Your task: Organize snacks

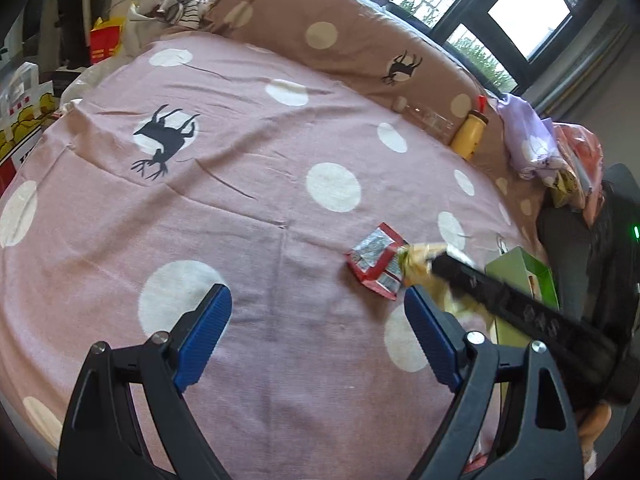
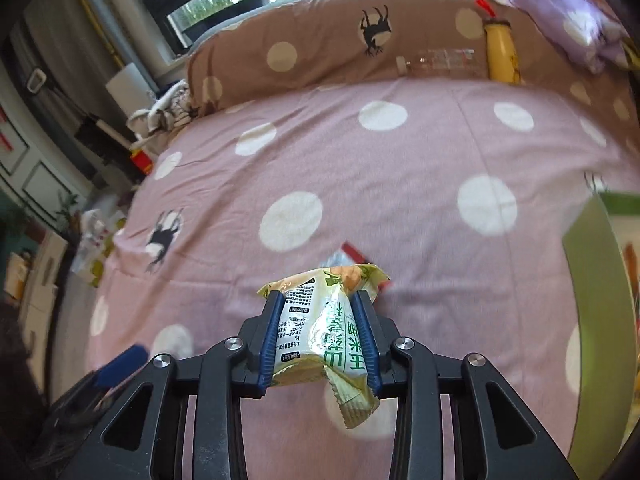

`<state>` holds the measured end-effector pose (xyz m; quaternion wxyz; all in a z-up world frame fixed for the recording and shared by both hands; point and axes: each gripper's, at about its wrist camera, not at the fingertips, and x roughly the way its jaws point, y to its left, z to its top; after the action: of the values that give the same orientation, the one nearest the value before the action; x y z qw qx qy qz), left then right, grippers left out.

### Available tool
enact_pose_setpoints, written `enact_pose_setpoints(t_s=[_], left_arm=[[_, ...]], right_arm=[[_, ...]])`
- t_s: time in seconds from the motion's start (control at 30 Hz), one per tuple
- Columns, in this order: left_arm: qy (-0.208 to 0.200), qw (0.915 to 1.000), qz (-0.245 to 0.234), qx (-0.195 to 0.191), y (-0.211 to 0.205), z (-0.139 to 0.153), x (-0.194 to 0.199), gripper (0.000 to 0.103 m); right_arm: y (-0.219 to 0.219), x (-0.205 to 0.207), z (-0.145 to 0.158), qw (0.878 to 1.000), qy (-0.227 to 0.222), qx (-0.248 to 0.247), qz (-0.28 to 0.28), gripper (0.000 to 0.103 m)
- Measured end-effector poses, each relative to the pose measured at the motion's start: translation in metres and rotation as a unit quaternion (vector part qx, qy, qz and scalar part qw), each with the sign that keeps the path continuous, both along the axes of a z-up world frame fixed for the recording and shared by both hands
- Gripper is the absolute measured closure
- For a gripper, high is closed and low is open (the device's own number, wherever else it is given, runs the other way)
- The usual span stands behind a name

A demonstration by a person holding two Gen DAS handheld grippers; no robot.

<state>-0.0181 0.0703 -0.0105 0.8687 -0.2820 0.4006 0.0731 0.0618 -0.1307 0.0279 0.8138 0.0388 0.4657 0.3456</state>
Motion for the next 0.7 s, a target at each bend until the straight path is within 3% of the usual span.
enact_pose_setpoints(t_s=[0.13,0.3,0.4,0.5,0.7], left_arm=[[0.006,1.0,-0.007,0.005,-0.006,-0.001,0.002,0.015],[0.018,0.9996,-0.02,0.004,-0.015,-0.007,0.005,0.015],[0.024,0.9991,-0.033,0.004,-0.022,-0.01,0.009,0.015],[0.029,0.998,-0.056,-0.004,-0.032,-0.013,0.011,0.016],[0.041,0.9894,-0.133,-0.042,-0.065,-0.022,0.019,0.016]], right_arm=[[-0.017,-0.014,-0.017,1.0,0.021,-0.021,-0.003,0.066],[-0.024,-0.012,-0.044,0.995,0.09,-0.048,0.001,0.066],[-0.038,-0.007,-0.041,0.994,0.107,-0.017,-0.007,0.06],[-0.056,-0.005,-0.032,0.995,0.095,0.017,-0.026,0.044],[-0.074,0.003,-0.036,0.989,0.129,0.072,-0.03,0.043]])
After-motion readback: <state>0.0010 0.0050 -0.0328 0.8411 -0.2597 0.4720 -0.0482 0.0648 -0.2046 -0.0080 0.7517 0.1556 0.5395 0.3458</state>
